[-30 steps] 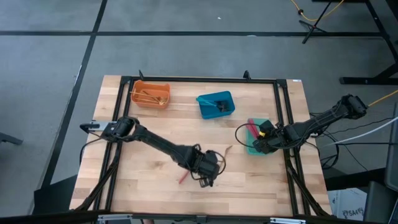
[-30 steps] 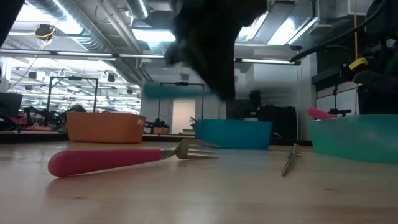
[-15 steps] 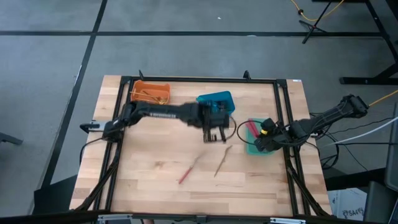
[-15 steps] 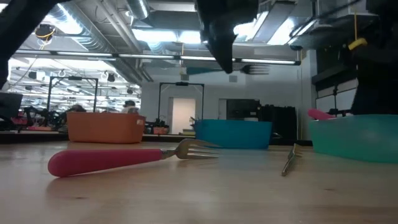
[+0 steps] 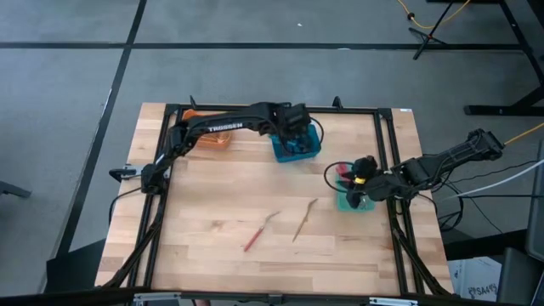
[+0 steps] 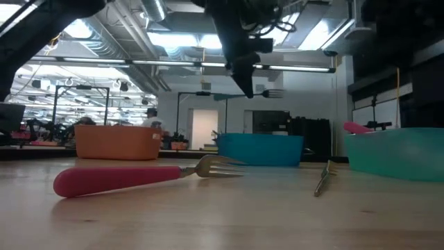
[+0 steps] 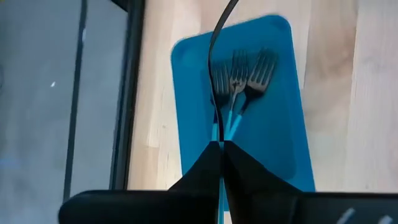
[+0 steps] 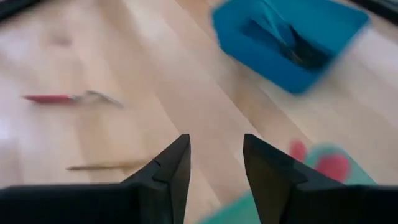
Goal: Sort silverware by color (type)
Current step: Put the blue fork into the blue bin, then put the gold fork into the orange bin
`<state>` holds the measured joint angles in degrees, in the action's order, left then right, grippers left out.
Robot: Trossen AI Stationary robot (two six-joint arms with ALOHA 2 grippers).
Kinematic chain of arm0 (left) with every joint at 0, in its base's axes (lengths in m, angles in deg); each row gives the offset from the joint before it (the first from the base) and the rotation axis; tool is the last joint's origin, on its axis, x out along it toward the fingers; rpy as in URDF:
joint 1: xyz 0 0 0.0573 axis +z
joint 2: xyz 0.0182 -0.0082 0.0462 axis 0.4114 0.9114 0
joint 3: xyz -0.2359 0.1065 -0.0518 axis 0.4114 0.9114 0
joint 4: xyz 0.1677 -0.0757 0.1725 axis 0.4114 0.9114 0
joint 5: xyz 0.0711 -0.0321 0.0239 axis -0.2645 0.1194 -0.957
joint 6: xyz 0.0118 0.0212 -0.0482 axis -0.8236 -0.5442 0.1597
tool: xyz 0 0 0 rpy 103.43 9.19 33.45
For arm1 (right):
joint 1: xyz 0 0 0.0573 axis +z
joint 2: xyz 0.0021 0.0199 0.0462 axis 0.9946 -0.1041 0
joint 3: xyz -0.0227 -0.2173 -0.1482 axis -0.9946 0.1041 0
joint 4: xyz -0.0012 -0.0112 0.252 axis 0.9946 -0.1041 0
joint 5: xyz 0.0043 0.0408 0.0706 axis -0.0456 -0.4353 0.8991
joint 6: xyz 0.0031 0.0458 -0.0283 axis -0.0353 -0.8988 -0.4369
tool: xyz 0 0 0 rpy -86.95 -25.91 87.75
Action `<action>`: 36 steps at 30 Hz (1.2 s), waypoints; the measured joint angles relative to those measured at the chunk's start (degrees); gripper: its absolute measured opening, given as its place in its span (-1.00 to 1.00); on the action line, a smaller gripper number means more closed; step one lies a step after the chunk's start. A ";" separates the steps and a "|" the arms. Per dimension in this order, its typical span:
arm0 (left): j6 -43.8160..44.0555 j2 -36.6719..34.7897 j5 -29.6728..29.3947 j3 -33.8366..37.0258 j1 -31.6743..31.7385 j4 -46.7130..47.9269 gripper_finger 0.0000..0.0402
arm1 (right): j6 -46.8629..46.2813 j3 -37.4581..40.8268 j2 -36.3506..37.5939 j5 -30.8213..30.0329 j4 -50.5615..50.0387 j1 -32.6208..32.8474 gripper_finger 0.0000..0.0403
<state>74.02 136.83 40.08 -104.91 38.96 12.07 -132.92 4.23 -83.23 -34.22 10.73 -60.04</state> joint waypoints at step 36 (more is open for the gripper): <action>-16.81 9.97 0.51 0.11 0.93 -3.16 -0.63 | 12.14 0.00 -0.32 -0.03 12.68 0.00 -0.31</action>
<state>57.21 146.80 40.59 -104.80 39.89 8.91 -120.79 4.23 -83.55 -34.25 23.41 -60.04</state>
